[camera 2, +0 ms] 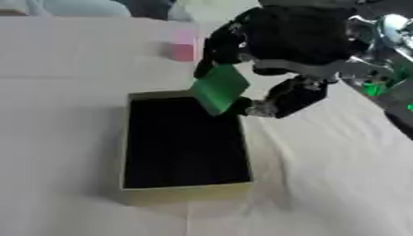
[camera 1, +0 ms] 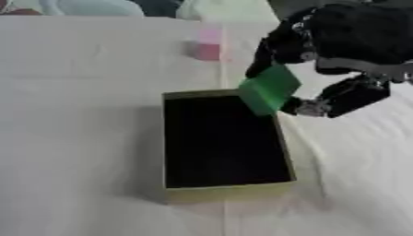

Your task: Pick up objects on the table and place them in the box.

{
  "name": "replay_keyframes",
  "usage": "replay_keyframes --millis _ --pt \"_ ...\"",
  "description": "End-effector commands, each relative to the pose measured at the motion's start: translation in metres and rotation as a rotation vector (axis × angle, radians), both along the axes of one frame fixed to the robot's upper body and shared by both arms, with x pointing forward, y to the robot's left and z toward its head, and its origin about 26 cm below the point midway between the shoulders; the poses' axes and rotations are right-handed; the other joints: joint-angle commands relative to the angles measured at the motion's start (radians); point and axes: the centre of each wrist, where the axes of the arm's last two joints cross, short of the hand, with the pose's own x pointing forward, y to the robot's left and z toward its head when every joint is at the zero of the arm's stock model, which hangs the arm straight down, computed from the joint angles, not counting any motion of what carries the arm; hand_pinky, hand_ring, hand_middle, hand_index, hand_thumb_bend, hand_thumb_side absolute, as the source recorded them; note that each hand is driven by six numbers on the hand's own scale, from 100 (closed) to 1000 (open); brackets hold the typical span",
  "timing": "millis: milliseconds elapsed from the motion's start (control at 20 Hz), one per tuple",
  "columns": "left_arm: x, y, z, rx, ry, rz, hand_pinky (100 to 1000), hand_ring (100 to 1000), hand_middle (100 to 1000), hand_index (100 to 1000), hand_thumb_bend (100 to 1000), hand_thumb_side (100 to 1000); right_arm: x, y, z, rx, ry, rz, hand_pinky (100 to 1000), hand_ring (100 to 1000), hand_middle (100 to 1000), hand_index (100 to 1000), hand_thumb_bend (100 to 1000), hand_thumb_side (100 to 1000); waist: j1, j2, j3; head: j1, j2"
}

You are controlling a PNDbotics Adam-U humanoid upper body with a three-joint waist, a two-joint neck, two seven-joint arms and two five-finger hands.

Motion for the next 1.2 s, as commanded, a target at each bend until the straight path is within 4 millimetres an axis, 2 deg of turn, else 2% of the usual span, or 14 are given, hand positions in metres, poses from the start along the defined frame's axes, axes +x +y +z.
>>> replay_keyframes --millis 50,650,900,950,1000,1050,1200 --pt "-0.002 0.0 0.005 0.017 -0.016 -0.011 857 608 623 793 503 948 -0.003 0.007 -0.004 -0.033 0.011 0.015 680 610 484 665 100 100 0.002 -0.019 0.0 -0.004 0.01" --pt "-0.001 -0.003 0.005 0.008 -0.015 -0.023 857 607 623 793 501 948 -0.005 0.035 -0.039 -0.108 0.133 -0.023 688 625 502 679 100 100 0.001 -0.007 0.011 -0.016 0.006" --pt "-0.001 -0.004 0.006 0.006 -0.015 -0.025 857 606 623 793 501 949 -0.005 0.039 -0.04 -0.135 0.108 -0.034 716 742 666 781 105 100 0.001 -0.002 0.011 -0.016 0.006" --pt "-0.001 -0.004 0.006 0.006 -0.014 -0.025 858 606 623 793 500 949 -0.005 0.039 -0.04 -0.138 0.091 -0.036 727 775 716 802 155 131 0.001 -0.002 0.01 -0.016 0.005" --pt "-0.001 -0.004 0.006 0.006 -0.014 -0.026 858 606 623 793 500 949 -0.005 0.038 -0.039 -0.143 0.075 -0.037 729 782 728 807 168 140 0.0 -0.002 0.009 -0.015 0.004" --pt "-0.001 -0.004 0.006 0.006 -0.014 -0.026 858 606 623 793 501 951 -0.005 0.038 -0.039 -0.148 0.06 -0.035 739 800 752 822 220 176 0.0 -0.002 0.008 -0.015 0.003" --pt "-0.001 -0.004 0.006 0.007 -0.014 -0.026 857 606 623 793 501 948 -0.005 0.037 -0.038 -0.156 0.021 -0.031 746 812 768 833 285 158 -0.001 -0.003 0.007 -0.014 0.001"
